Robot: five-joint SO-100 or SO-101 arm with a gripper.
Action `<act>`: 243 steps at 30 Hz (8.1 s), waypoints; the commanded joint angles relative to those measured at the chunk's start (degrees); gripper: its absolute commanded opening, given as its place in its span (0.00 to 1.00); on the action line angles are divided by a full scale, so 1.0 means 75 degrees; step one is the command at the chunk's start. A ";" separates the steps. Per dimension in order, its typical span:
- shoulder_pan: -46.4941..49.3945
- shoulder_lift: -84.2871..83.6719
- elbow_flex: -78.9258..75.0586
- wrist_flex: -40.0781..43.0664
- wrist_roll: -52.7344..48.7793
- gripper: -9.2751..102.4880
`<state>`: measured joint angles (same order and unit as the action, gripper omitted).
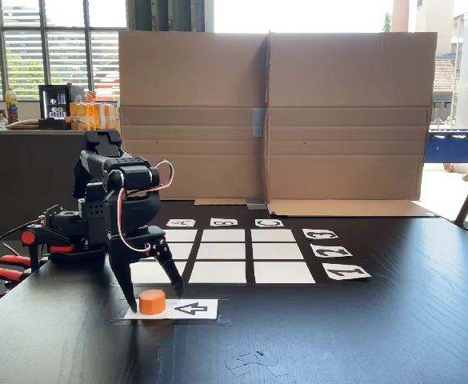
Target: Pick up the round, orange token and place it in the grid on square A1.
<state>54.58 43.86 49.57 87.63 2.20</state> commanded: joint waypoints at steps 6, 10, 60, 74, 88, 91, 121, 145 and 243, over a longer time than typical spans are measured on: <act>0.0035 0.0035 -0.0281 0.0023 0.0059 0.23; 0.0023 0.0035 -0.0305 0.0023 0.0059 0.18; 0.0176 1.1988 0.8508 0.0246 -0.0668 0.16; -0.1195 1.1754 1.0629 0.0117 -0.0809 0.15; -0.1664 0.9434 1.0676 -0.0715 -0.0809 0.16; -0.1664 0.9082 1.0676 -0.1148 -0.0809 0.16; -0.2191 0.7969 1.0898 -0.3094 -0.0809 0.18; -0.2145 0.7688 1.0945 -0.3352 -0.0809 0.28; 0.5168 1.9547 1.5855 -0.2707 -0.0809 0.17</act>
<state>92.81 190.02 168.31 68.47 -3.87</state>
